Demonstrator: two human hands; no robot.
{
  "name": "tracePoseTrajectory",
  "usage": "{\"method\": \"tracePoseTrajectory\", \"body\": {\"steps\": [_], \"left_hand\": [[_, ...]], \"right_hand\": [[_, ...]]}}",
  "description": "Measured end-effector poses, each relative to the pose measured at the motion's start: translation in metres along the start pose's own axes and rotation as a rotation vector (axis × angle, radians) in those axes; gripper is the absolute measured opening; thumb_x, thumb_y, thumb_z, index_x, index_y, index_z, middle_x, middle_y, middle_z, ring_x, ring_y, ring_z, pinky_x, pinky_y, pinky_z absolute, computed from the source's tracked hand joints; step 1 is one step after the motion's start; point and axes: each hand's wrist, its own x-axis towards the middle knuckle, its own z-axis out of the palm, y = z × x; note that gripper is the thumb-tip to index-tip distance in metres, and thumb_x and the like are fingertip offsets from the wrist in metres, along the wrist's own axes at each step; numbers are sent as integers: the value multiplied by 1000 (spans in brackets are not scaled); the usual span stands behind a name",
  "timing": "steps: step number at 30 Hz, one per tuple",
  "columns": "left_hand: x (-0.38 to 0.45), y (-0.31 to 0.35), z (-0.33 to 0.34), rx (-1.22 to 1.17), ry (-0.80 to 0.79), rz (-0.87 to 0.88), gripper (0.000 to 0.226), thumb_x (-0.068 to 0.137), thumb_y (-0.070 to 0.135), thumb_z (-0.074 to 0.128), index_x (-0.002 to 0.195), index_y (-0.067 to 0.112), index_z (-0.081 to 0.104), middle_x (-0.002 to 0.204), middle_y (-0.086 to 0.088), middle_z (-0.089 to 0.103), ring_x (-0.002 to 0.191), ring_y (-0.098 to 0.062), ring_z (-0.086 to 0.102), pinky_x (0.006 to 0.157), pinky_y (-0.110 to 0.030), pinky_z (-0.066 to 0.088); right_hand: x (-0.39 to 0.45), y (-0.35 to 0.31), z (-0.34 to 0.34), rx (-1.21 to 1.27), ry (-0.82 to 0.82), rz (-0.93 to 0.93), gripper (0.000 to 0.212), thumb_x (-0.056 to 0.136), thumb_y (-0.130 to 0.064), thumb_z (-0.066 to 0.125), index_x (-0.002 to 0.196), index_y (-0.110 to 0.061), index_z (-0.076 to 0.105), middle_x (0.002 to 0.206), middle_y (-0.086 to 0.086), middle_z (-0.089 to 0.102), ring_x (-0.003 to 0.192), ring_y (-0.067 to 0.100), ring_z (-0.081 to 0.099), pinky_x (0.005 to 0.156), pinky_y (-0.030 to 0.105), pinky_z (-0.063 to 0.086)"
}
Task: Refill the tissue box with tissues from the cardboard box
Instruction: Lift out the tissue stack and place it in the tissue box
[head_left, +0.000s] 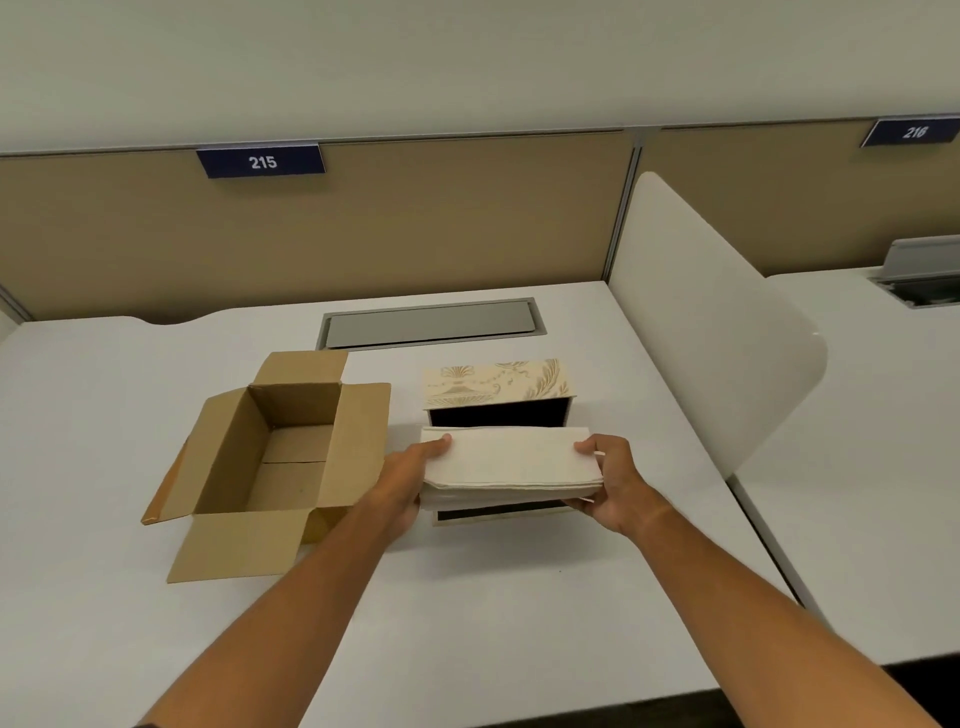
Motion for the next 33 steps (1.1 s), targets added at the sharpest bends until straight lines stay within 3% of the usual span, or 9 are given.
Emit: {"method": "tracePoseTrajectory", "body": {"steps": [9,13,18,23,33], "left_hand": [[32,-24,-2,-1,5,-134,25,84,22,64,104,8,64,99,-11,71,89,-27,65,67,-34,50],[50,-23,-2,36,29,-148,32,86,28,60,112,9,61,107,-14,69,100,-34,64,79,-42,52],[67,-21,1,101,73,-135,37,89,31,59,118,8,59,117,-10,66,112,-32,59,104,-47,43],[76,-21,6,108,101,-135,37,90,29,58,120,8,59,118,-10,65,111,-31,59,104,-47,44],[83,-17,17,89,209,-125,28,92,27,57,113,9,58,114,-9,64,109,-30,57,99,-43,46]], "right_hand": [[27,10,-1,-63,102,24,42,76,-24,53,114,-7,56,106,17,61,96,30,57,71,37,51],[39,9,10,-116,142,22,41,77,-23,52,115,-8,55,105,17,60,96,31,56,81,42,51],[52,5,16,-194,180,12,39,79,-25,51,114,-8,54,103,16,58,96,29,54,80,40,47],[65,-4,18,-258,185,27,30,79,-26,50,105,-11,55,102,15,60,94,29,55,80,39,46],[89,-20,19,-432,163,43,27,85,-27,48,106,-10,52,100,12,56,97,28,52,90,42,47]]}}
